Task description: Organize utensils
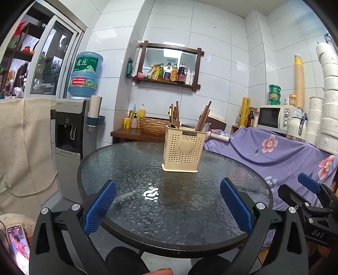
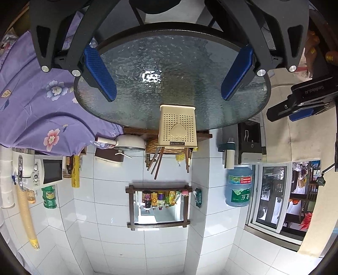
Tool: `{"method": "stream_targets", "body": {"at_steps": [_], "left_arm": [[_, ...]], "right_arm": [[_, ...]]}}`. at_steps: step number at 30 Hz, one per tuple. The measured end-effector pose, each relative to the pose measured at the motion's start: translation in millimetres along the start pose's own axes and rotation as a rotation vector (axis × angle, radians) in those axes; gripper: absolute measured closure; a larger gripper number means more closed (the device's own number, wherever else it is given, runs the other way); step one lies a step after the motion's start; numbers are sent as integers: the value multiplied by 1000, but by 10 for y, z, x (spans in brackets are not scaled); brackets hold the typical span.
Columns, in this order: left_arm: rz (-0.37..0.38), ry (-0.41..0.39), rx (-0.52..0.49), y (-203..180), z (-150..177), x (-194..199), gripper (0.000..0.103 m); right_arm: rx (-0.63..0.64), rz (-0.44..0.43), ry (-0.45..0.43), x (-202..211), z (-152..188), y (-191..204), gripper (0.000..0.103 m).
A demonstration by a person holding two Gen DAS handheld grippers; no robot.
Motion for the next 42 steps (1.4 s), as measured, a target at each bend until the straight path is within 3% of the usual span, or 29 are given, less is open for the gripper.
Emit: {"method": "stream_targets", "body": {"at_steps": [42], "left_arm": [[-11, 30, -16, -47, 3, -48, 7]], "right_arm": [[-32, -9, 22, -48, 49, -23, 6]]}}
Point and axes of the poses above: each gripper's, at about its wrist camera, not at the fingertips, and x roughly against the way its jaws point, y to its left, z to its underside, the point moved 9 cm from there along -x, roughly the way its jaws point, and after that the axes turned 10 degrees about -y, right-handed, at the moved point
